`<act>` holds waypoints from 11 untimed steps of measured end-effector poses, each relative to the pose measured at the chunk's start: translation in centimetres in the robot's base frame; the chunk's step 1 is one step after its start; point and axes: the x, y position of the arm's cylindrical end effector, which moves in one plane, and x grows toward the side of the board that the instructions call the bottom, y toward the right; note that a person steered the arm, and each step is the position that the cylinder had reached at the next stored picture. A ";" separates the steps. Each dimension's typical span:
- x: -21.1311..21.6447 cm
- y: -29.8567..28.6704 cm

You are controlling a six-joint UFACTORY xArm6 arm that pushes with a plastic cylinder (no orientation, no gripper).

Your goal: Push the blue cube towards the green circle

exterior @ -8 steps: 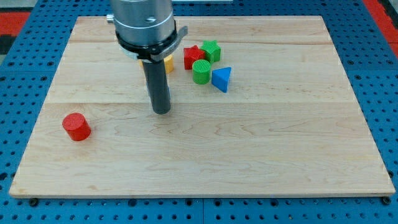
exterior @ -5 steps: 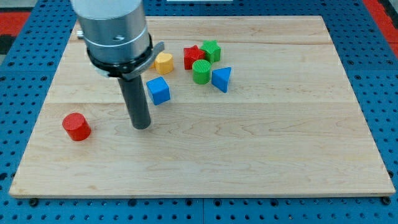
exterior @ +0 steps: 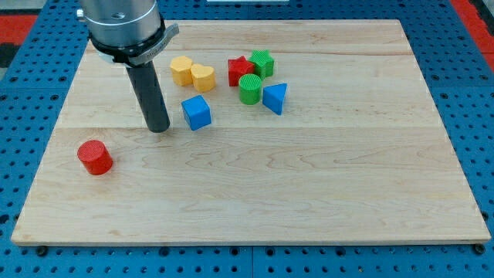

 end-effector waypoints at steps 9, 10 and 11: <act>-0.3 7.0; -0.7 7.0; -2.2 7.0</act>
